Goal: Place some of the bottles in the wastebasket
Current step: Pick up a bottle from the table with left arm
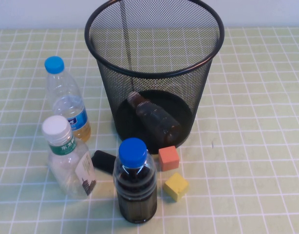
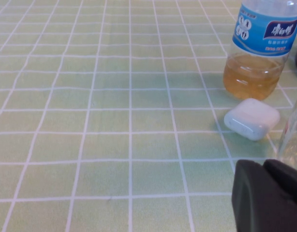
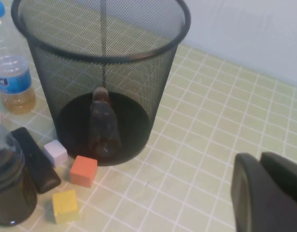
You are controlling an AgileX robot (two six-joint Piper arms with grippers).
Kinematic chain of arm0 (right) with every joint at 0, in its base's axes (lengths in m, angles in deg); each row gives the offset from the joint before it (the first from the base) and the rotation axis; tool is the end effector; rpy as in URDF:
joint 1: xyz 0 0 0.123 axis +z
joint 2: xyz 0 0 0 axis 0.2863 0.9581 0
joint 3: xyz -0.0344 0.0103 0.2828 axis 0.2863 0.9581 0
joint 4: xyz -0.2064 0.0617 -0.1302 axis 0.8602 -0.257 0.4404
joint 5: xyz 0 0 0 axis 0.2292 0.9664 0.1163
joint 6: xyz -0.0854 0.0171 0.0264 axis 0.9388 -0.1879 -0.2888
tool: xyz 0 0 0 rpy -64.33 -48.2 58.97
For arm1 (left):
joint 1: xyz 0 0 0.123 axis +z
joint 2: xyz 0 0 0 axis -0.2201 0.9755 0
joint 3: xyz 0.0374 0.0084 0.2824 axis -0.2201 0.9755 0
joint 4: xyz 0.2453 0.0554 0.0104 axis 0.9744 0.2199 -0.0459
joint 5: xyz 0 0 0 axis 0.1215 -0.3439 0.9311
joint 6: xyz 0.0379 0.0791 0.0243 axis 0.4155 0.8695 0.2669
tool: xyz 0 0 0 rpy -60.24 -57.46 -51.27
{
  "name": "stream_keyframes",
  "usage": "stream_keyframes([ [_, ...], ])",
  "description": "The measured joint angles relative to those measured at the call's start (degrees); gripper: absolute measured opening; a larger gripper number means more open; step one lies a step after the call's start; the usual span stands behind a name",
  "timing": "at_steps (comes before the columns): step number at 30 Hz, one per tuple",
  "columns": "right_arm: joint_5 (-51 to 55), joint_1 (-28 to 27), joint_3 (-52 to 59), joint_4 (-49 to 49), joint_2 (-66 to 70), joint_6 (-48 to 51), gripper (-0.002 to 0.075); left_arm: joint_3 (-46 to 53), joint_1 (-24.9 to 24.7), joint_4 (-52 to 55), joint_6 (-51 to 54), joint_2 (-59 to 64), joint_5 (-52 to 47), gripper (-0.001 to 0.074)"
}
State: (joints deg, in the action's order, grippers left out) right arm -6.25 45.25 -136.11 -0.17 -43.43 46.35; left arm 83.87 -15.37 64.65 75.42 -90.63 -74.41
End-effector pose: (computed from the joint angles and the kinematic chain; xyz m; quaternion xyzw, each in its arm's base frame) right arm 0.0779 0.0347 0.4146 -0.2085 0.7432 0.0939 0.6288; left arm 0.0530 -0.0047 0.1731 -0.0048 0.7984 -0.0469 0.6003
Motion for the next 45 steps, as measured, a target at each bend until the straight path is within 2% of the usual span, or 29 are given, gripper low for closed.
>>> stream_keyframes([
  [5,-12.2,0.0,8.4,0.0,-4.1,0.0,0.0000,0.0,0.0,0.0,0.0,0.0,0.0,-0.0004],
  [15,-12.6,0.0,15.6,0.1,-3.8,0.0,0.0000,0.0,0.0,0.0,0.0,0.0,0.0,-0.0004],
  [20,-13.6,-1.5,18.8,4.7,-5.4,0.0,0.0000,0.0,0.0,0.0,0.0,0.0,0.0,-0.0004],
  [29,-23.9,-24.8,38.0,-5.3,-20.2,-2.0,0.0000,0.0,0.0,0.1,0.0,0.0,0.0,-0.0004],
  [34,-27.2,-34.1,47.7,-10.9,-28.3,-2.4,0.0000,0.0,0.0,0.1,0.0,0.0,0.0,-0.0004],
  [39,-27.4,-38.1,53.9,-11.3,-33.2,-2.4,0.0000,0.0,0.0,0.1,0.0,0.0,0.0,-0.0004],
  [45,-18.0,-38.7,53.7,-10.6,-33.6,-2.4,0.0000,0.0,0.0,0.1,0.0,0.0,0.0,-0.0004],
])
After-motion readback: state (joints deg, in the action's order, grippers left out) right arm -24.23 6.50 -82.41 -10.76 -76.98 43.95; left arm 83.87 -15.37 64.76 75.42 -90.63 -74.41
